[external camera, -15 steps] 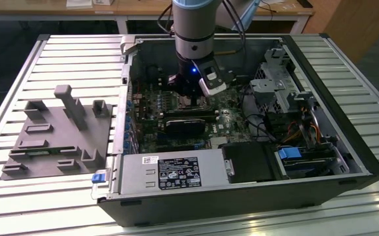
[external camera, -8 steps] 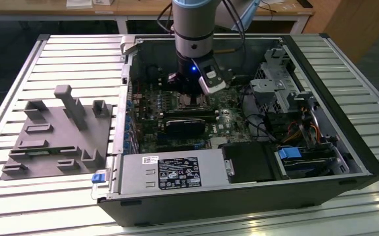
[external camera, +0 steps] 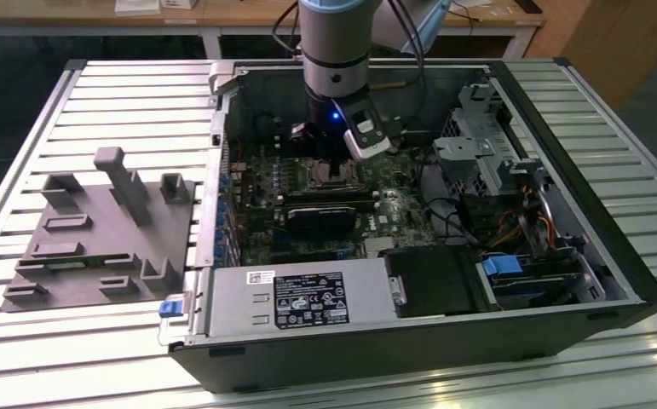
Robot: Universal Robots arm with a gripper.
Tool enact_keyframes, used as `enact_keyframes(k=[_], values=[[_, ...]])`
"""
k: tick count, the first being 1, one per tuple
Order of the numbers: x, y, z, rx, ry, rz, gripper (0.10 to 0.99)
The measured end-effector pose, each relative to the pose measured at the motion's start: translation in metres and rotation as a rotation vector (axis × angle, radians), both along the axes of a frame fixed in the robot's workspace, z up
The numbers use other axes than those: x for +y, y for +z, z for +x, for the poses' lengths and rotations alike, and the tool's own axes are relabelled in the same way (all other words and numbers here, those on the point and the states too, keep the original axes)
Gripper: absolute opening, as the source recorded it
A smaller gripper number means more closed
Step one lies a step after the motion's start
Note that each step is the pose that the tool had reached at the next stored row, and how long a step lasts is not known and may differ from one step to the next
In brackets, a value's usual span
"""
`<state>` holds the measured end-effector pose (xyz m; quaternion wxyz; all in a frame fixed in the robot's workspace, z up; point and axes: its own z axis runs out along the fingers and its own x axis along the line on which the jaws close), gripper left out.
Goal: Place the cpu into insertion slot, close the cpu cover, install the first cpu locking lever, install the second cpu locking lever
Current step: 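Install the second cpu locking lever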
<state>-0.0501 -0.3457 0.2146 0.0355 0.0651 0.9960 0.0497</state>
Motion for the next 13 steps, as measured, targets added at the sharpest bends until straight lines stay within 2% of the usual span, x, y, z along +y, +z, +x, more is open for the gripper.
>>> enact_keyframes(k=[4,9,13], values=[[0.0015,0.0035,0.0001,0.0001,0.001,0.001,0.106],[0.0015,0.0148,0.0000,0.0001,0.001,0.001,0.106],[0.0016,0.0150,-0.0001,0.0000,0.001,0.001,0.106]])
